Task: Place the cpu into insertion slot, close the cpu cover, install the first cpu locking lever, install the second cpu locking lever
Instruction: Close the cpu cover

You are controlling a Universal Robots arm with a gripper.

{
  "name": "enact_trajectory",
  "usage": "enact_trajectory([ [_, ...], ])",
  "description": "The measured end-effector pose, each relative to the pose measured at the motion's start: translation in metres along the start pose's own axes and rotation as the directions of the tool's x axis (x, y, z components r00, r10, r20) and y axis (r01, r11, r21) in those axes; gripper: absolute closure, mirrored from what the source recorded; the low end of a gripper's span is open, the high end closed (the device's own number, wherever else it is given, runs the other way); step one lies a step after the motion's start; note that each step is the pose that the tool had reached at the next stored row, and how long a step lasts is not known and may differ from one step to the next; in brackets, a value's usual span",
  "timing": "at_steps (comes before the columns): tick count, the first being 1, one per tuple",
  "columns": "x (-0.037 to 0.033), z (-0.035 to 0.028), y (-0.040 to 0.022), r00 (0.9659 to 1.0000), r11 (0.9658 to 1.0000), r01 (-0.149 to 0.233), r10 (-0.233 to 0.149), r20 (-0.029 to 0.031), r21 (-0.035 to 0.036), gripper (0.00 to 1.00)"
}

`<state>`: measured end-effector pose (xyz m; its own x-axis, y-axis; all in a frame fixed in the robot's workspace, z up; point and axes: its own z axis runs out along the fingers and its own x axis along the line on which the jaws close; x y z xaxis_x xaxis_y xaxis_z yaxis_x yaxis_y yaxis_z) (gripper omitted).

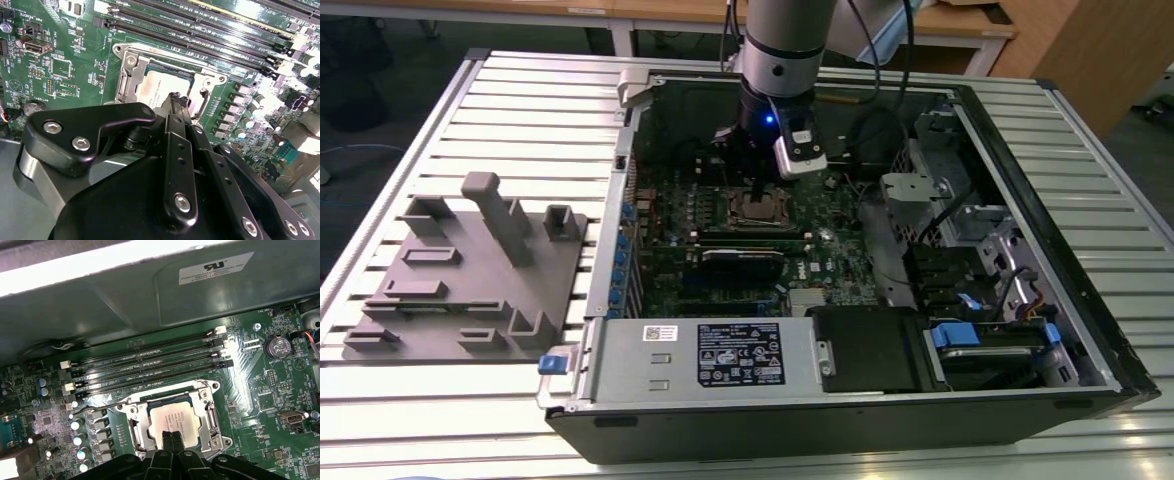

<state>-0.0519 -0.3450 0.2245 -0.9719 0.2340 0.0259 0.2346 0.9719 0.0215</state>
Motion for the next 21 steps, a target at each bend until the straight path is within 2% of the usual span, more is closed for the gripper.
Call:
enact_trajectory([
  [8,0.0000,0.0000,0.0000,1.0000,1.0000,0.003,-0.003,-0.0001,0.0001,0.89],
  [17,0.0000,0.0001,0.0000,0.9992,0.9992,0.041,-0.041,-0.0010,0.0003,0.89],
  [21,0.0000,0.0001,0.0000,0.9991,0.9991,0.042,-0.042,-0.0011,0.0003,0.89],
])
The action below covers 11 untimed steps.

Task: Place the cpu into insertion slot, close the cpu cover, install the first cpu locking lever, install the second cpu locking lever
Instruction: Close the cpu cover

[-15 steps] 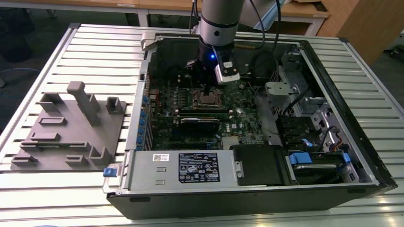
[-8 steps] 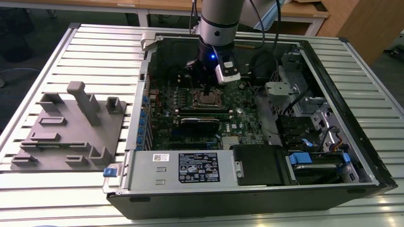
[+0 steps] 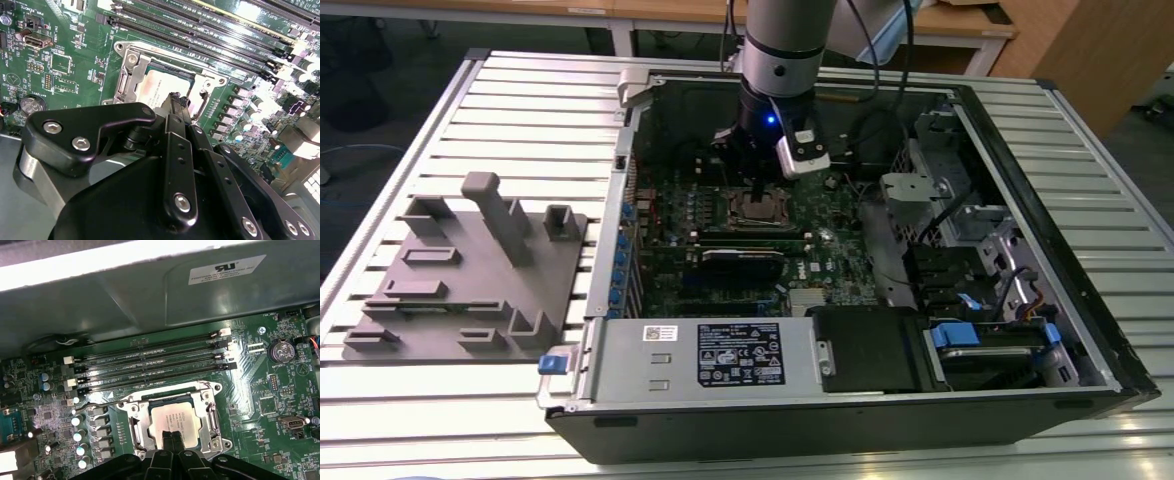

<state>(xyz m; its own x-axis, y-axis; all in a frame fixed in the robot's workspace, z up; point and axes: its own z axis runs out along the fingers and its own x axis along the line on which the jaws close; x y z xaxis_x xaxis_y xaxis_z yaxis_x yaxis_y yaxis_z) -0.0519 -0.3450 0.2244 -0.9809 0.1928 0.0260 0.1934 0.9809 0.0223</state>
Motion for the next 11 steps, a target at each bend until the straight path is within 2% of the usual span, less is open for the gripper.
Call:
enact_trajectory([
  [11,0.0000,0.0002,0.0000,1.0000,1.0000,0.005,-0.005,-0.0001,0.0002,0.89],
])
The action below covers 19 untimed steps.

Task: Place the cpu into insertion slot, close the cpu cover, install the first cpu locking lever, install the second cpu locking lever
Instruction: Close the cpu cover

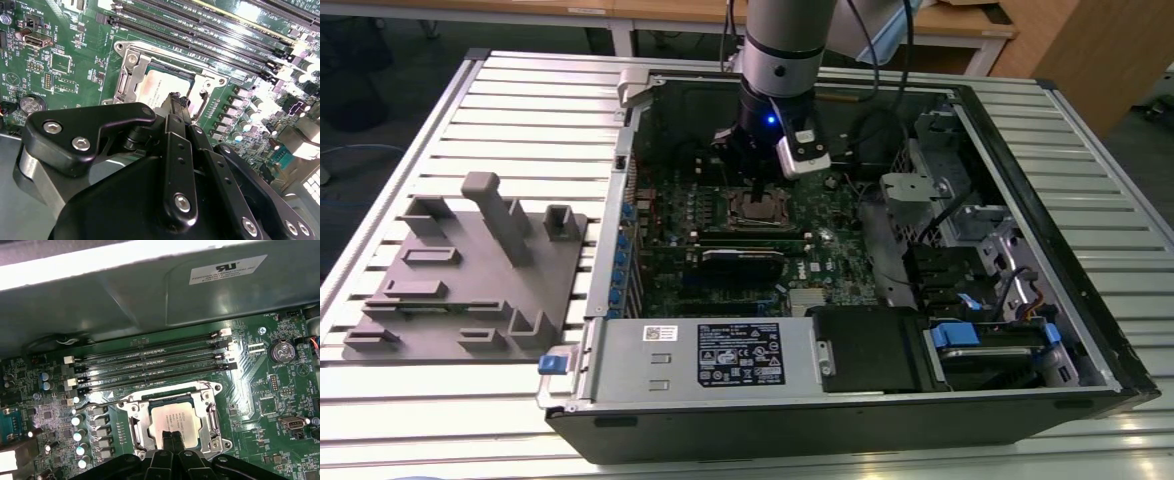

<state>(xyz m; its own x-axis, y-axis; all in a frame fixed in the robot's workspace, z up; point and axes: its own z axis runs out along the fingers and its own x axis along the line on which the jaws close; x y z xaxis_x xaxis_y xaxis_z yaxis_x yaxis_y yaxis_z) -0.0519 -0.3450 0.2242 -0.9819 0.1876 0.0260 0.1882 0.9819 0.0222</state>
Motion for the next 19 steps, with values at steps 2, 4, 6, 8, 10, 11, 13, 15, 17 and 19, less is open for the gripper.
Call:
enact_trajectory([
  [2,0.0000,0.0001,0.0000,1.0000,1.0000,0.008,-0.008,-0.0002,0.0001,0.89],
  [4,0.0000,0.0001,0.0000,0.9998,0.9998,0.020,-0.020,-0.0004,0.0005,0.89],
  [6,0.0000,0.0002,0.0000,0.9994,0.9994,0.035,-0.035,-0.0008,0.0009,0.89],
  [8,0.0000,0.0003,0.0000,0.9986,0.9986,0.053,-0.053,-0.0012,0.0013,0.89],
  [10,0.0000,0.0004,0.0000,0.9974,0.9974,0.073,-0.073,-0.0017,0.0018,0.89],
  [11,0.0000,0.0005,0.0000,0.9967,0.9967,0.082,-0.082,-0.0018,0.0019,0.89],
  [13,0.0000,0.0006,0.0000,0.9950,0.9950,0.100,-0.100,-0.0024,0.0025,0.89],
  [15,0.0000,0.0006,0.0000,0.9946,0.9946,0.104,-0.104,-0.0024,0.0025,0.89],
  [17,0.0000,0.0009,0.0000,0.9945,0.9945,0.105,-0.105,-0.0025,0.0026,0.89],
  [19,0.0000,0.0013,0.0000,0.9945,0.9945,0.105,-0.105,-0.0024,0.0024,0.89],
])
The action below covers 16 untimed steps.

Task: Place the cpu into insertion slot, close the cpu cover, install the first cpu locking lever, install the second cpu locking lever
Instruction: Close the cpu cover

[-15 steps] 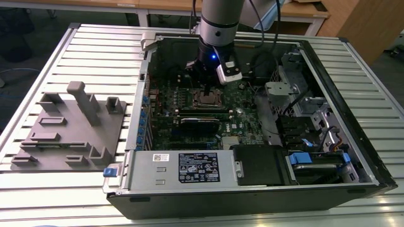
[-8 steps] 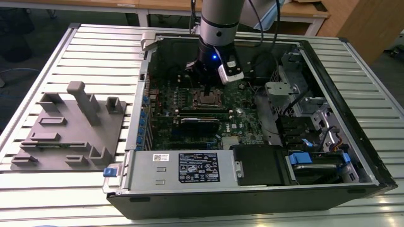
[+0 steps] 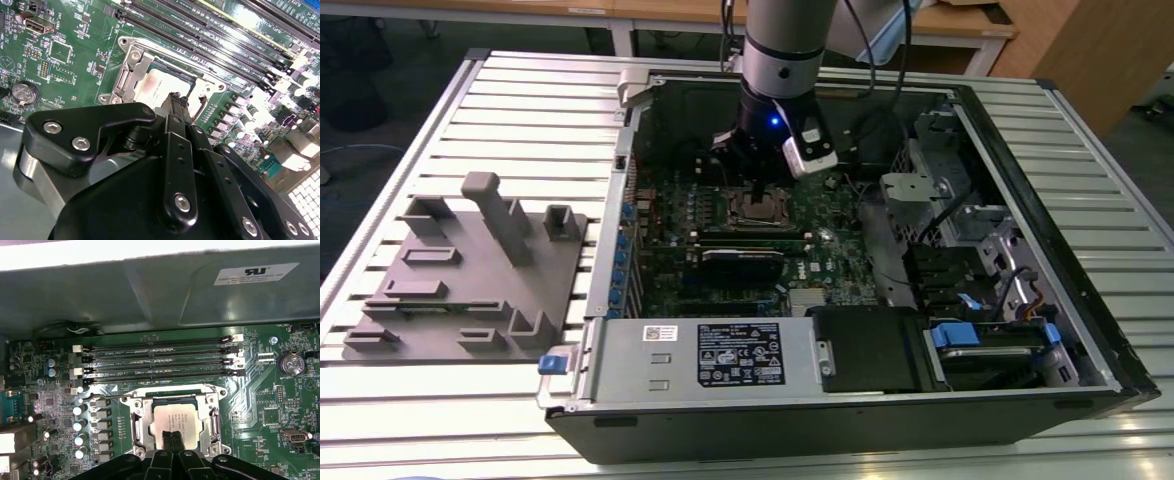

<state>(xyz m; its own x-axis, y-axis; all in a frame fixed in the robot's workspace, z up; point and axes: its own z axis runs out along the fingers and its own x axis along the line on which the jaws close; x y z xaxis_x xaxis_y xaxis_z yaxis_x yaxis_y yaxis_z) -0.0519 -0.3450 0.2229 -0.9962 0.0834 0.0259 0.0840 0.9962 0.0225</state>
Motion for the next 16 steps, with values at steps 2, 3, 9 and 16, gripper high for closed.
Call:
enact_trajectory([
  [2,0.0000,0.0003,0.0000,1.0000,1.0000,0.000,0.000,-0.0001,0.0002,0.89],
  [3,0.0000,0.0004,0.0000,1.0000,1.0000,0.000,0.000,-0.0001,0.0002,0.89],
  [9,0.0000,0.0014,-0.0001,1.0000,1.0000,0.000,0.000,-0.0001,0.0003,0.89],
  [16,-0.0001,0.0027,-0.0001,1.0000,1.0000,0.000,0.000,0.0000,0.0001,0.89],
])
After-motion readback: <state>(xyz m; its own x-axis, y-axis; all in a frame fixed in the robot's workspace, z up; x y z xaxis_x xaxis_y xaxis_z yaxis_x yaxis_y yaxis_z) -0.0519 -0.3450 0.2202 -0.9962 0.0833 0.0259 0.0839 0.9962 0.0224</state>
